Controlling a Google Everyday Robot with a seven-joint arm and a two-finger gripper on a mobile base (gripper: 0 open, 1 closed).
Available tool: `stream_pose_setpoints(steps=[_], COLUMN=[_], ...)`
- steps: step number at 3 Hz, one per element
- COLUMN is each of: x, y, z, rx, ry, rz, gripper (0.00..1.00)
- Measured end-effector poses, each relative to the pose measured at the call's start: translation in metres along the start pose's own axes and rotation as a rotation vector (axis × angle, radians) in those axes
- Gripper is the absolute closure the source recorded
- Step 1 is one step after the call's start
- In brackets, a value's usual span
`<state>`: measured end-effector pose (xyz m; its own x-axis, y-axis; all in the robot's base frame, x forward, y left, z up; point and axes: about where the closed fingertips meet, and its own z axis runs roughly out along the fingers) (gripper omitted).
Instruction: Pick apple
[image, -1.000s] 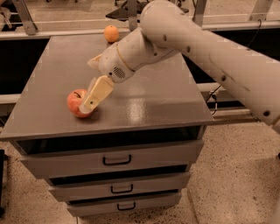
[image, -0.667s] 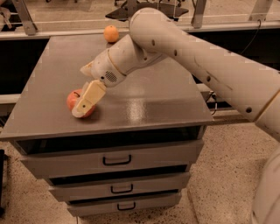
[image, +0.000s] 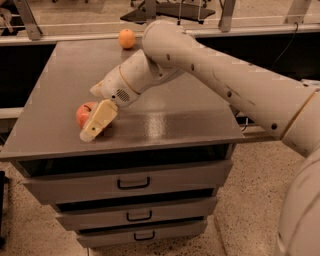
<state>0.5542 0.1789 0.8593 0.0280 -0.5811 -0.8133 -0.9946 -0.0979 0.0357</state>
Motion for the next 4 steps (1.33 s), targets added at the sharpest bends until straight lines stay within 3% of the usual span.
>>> stream_pose_setpoints(steps=[1, 2, 3, 4], x=[0.012, 0.019, 0.019, 0.014], y=[0.005, 0.009, 0.008, 0.001], z=[0.002, 0.003, -0.009, -0.043], rx=[-0.01, -0.016, 0.005, 0.055], ry=[0.006, 0.006, -0.003, -0.066], rz=[0.015, 0.026, 0.025, 0.016], gripper=[0.13, 0.36, 0.61, 0.83])
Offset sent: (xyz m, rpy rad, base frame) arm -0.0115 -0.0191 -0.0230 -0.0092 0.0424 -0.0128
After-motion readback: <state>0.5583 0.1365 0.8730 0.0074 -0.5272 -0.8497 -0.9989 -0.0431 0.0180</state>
